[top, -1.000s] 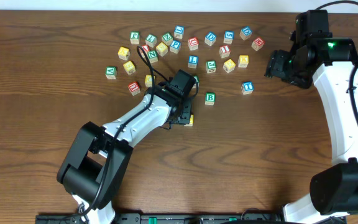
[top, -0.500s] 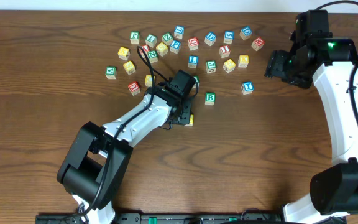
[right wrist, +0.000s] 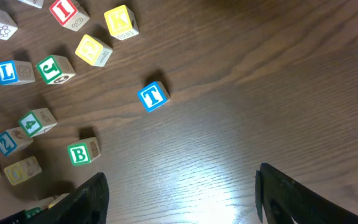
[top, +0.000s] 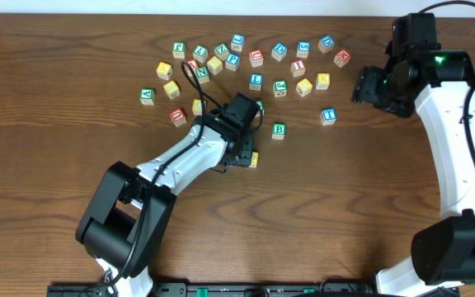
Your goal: Spell out ROBOT
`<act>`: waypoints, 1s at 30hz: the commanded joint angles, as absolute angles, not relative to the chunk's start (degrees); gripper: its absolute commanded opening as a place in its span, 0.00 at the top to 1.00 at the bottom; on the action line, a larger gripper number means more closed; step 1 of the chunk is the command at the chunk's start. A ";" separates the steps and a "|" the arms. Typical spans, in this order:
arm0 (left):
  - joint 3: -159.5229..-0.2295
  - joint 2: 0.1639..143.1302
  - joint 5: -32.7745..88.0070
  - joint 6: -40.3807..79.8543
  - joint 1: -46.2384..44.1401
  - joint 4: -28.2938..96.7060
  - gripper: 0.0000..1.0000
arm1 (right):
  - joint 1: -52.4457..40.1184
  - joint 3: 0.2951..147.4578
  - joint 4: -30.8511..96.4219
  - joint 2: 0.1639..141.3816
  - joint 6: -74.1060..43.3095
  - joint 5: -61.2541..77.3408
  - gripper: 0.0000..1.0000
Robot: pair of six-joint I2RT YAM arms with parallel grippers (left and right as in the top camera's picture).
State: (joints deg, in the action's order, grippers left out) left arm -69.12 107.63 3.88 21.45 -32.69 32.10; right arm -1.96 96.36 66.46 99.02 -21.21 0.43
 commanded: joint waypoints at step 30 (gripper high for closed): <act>-69.23 108.33 3.53 14.11 -32.49 32.69 0.61 | -1.58 96.66 66.65 99.13 -20.05 -0.08 0.28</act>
